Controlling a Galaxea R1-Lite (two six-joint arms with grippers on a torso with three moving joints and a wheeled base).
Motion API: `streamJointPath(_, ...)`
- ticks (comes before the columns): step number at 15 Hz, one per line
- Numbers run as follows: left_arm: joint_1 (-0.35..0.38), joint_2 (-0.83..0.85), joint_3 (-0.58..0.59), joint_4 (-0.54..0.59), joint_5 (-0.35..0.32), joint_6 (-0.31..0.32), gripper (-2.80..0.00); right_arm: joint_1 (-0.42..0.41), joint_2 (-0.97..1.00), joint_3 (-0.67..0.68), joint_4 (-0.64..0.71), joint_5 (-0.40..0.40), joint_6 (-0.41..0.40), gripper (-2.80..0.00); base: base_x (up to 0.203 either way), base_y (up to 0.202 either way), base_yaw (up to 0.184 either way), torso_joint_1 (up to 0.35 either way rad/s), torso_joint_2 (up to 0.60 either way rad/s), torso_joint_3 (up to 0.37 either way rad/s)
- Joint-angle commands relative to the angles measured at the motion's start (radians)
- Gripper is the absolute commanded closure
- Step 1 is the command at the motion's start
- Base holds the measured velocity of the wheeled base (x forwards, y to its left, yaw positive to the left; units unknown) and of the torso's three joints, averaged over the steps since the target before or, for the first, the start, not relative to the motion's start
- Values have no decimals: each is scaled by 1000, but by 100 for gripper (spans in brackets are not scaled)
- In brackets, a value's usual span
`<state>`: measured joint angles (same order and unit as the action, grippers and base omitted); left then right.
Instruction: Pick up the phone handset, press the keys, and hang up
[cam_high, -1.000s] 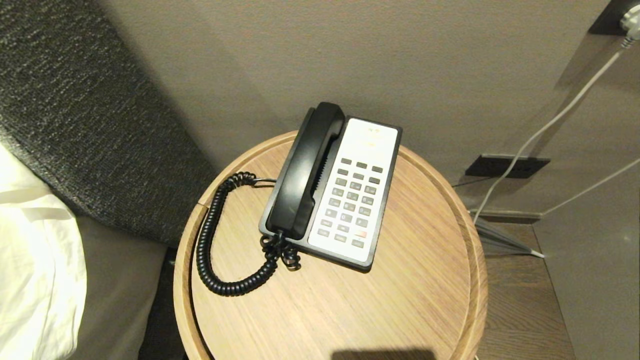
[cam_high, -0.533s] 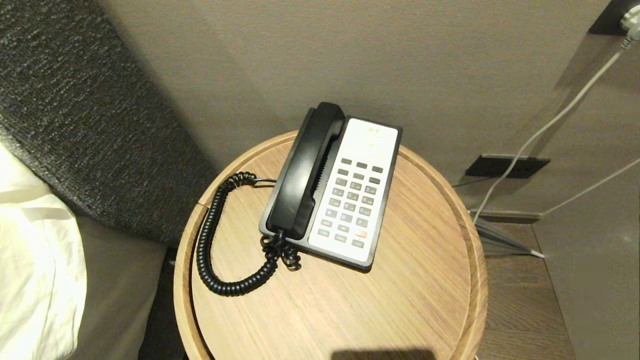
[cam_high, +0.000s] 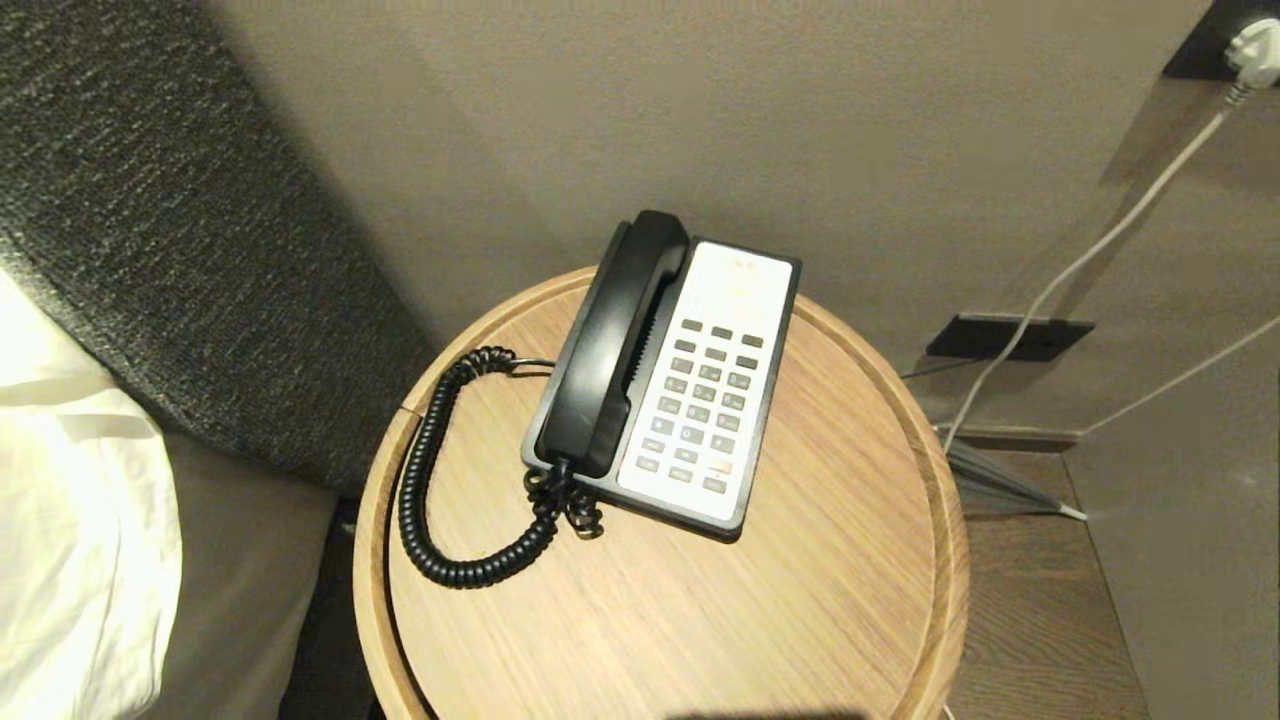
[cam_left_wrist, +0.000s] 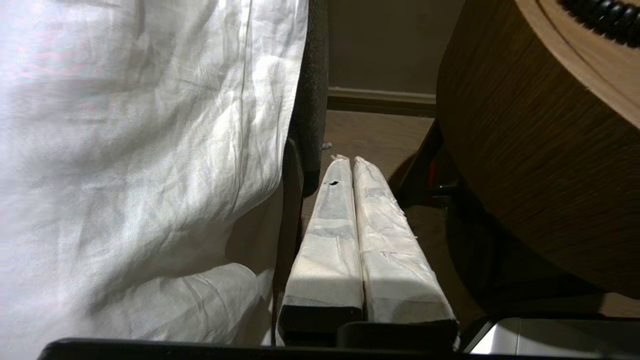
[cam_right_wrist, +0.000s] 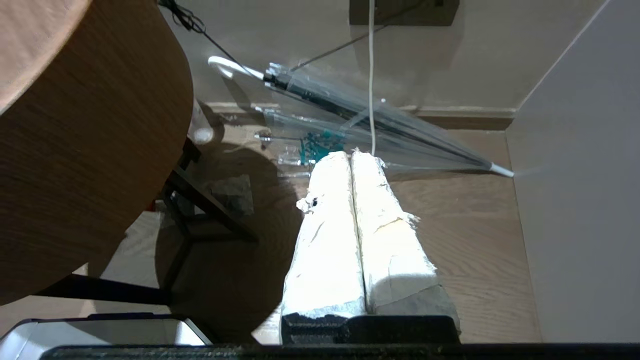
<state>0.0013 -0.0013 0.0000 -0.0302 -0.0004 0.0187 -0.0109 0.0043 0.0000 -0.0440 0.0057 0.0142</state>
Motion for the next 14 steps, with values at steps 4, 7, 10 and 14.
streamJointPath(4, 0, 1, 17, -8, 2, -20, 0, 0, 5, 17, 0, 0, 0, 0, 0, 0, 0, 2, 2, 183)
streamJointPath(7, 0, 1, 17, -8, 2, -20, 0, 0, 5, 17, 0, 0, 0, 0, 0, 0, 0, 1, 1, 200)
streamJointPath(10, 0, 1, 17, -9, 2, -20, 0, 0, 5, 17, 0, 0, 0, 0, 0, 0, 0, 0, -1, 202)
streamJointPath(14, 0, 1, 17, -10, 2, -21, 0, 0, 5, 17, 0, 0, 0, 0, 0, 0, 0, 3, 2, 203)
